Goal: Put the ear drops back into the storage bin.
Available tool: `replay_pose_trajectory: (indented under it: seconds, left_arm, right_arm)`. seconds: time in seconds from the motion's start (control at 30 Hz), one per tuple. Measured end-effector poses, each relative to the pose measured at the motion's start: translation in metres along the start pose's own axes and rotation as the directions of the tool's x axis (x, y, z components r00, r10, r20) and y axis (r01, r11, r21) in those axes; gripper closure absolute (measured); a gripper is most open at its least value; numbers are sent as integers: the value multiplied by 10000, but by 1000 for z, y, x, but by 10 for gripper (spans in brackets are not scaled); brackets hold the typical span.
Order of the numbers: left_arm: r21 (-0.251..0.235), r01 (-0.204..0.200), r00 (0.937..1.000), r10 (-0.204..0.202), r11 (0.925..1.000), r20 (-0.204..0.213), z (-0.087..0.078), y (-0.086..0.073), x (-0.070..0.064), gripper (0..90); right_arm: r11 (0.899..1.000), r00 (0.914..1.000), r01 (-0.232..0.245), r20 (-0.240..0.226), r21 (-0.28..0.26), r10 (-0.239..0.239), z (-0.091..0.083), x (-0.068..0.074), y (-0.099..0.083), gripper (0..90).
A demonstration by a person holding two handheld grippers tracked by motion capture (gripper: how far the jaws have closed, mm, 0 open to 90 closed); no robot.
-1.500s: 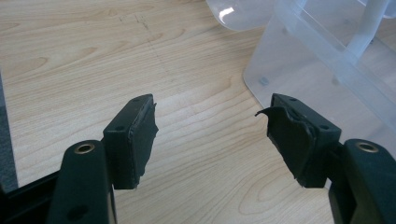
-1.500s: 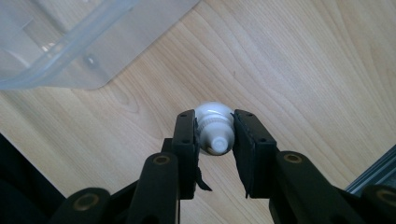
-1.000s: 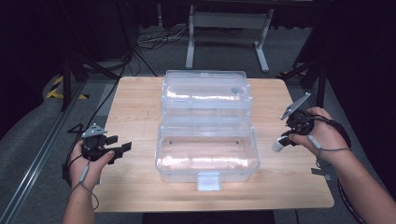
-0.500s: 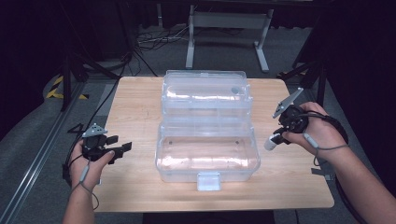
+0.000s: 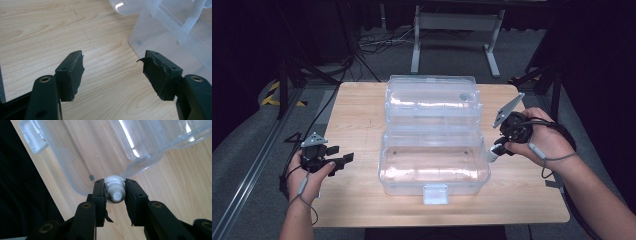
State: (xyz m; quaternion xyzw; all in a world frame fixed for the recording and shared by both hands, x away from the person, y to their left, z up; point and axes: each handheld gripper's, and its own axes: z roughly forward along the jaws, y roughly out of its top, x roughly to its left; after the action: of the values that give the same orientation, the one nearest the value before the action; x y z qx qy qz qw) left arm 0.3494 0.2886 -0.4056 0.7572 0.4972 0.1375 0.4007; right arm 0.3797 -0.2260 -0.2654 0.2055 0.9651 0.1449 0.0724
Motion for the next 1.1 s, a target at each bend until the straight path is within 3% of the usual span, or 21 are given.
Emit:
replay_pose_trajectory:
  seconds: [0.27,0.57,0.87,1.1]
  left_arm:
    - [74,-24,10000,23,10000,16,1,0,0,333]
    - [64,4,10000,-4,10000,44,0,0,0,333]
    - [79,8,10000,-8,10000,65,0,0,0,333]
    - [125,-27,10000,27,9999,64,0,0,0,333]
  right_arm:
    - [9981,9977,622,-258,-19,-622,4,12,17,717]
    - [9919,9911,1230,-558,329,-1210,25,18,30,717]
    - [9806,9795,1867,-881,598,-1811,53,22,30,717]
    - [9768,9745,2019,-1148,715,-1930,75,22,26,716]
